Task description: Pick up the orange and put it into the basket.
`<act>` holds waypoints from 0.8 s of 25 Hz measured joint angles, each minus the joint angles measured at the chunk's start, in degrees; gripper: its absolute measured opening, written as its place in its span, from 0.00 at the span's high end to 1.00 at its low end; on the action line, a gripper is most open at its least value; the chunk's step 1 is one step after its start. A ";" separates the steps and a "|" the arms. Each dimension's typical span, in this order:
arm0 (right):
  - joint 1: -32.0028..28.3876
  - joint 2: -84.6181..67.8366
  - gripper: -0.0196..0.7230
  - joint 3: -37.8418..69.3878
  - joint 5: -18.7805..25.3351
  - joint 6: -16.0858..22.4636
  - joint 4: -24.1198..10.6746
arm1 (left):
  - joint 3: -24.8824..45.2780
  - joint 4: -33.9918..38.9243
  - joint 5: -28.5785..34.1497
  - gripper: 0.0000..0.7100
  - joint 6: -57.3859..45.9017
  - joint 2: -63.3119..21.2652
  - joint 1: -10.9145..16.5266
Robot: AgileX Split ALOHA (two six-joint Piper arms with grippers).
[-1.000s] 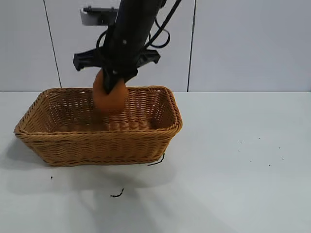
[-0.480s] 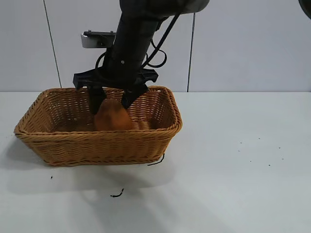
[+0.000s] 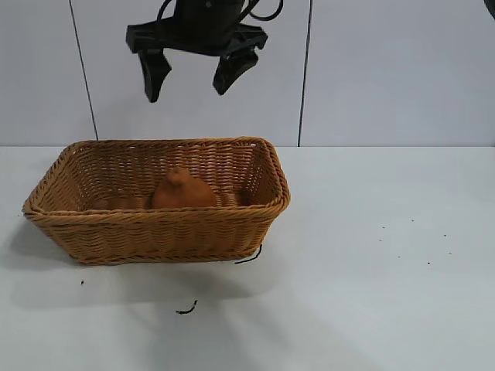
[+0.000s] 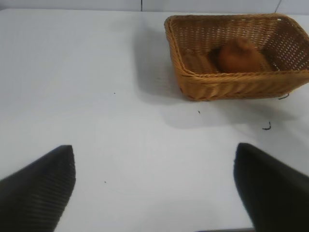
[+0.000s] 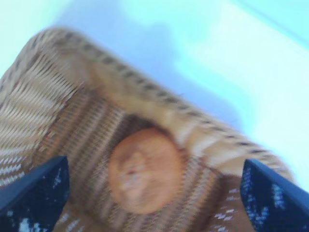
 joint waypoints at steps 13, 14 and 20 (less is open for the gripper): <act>-16.70 0.00 0.04 0.00 0.49 0.07 -0.51 | 0.00 0.00 0.00 0.10 0.00 0.00 0.00; -17.31 0.00 0.04 0.00 0.49 0.07 -0.51 | 0.00 0.00 0.00 0.10 0.00 0.00 0.00; -19.11 -0.06 0.04 0.00 0.49 0.44 -0.45 | 0.00 0.00 -0.01 0.10 0.00 0.00 0.00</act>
